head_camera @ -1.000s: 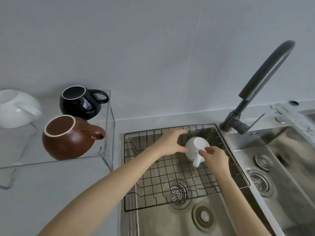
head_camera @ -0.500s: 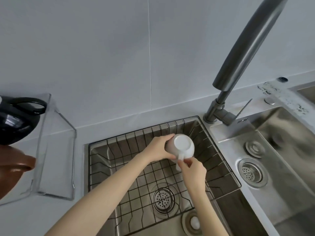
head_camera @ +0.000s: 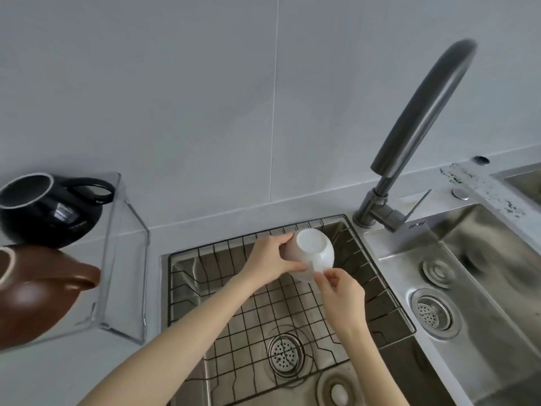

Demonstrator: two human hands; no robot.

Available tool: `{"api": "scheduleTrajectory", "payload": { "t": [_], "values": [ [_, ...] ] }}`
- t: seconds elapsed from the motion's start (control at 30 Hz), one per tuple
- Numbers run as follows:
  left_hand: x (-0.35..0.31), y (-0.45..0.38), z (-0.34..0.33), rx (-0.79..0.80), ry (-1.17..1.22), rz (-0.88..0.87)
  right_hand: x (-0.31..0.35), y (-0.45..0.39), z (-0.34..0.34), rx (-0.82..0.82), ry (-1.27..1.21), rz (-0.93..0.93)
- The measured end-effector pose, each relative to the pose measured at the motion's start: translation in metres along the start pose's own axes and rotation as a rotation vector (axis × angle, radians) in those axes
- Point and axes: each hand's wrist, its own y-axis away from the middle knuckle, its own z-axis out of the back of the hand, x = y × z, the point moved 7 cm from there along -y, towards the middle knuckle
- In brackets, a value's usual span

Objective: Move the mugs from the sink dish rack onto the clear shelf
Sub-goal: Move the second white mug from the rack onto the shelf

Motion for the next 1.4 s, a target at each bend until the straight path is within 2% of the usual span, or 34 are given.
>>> {"api": "scheduleTrajectory", "payload": {
  "t": [0.2, 0.4, 0.57, 0.77, 0.87, 1.03, 1.27, 1.4],
  "values": [
    [-0.043, 0.031, 0.078, -0.181, 0.031, -0.057, 0.078, 0.021, 0.010, 0.027, -0.039, 0.167],
    [-0.078, 0.085, 0.169, -0.427, 0.055, -0.140, 0.175, 0.053, 0.005, 0.050, -0.078, 0.367],
    [-0.090, 0.148, 0.250, -0.633, 0.033, -0.159, 0.253, 0.093, -0.024, 0.169, -0.113, 0.525],
    [-0.053, 0.238, 0.323, -0.872, 0.023, -0.060, 0.314, 0.149, -0.094, 0.362, -0.123, 0.641],
    [-0.019, 0.281, 0.351, -0.995, 0.008, 0.031, 0.330, 0.173, -0.142, 0.481, -0.105, 0.670],
    [0.036, 0.330, 0.371, -1.083, 0.047, 0.152, 0.336, 0.203, -0.213, 0.655, -0.039, 0.671],
    [0.100, 0.356, 0.369, -1.112, 0.114, 0.295, 0.323, 0.221, -0.273, 0.737, 0.072, 0.662],
    [0.113, 0.361, 0.367, -1.115, 0.101, 0.308, 0.315, 0.226, -0.285, 0.775, 0.068, 0.614]
  ]
}}
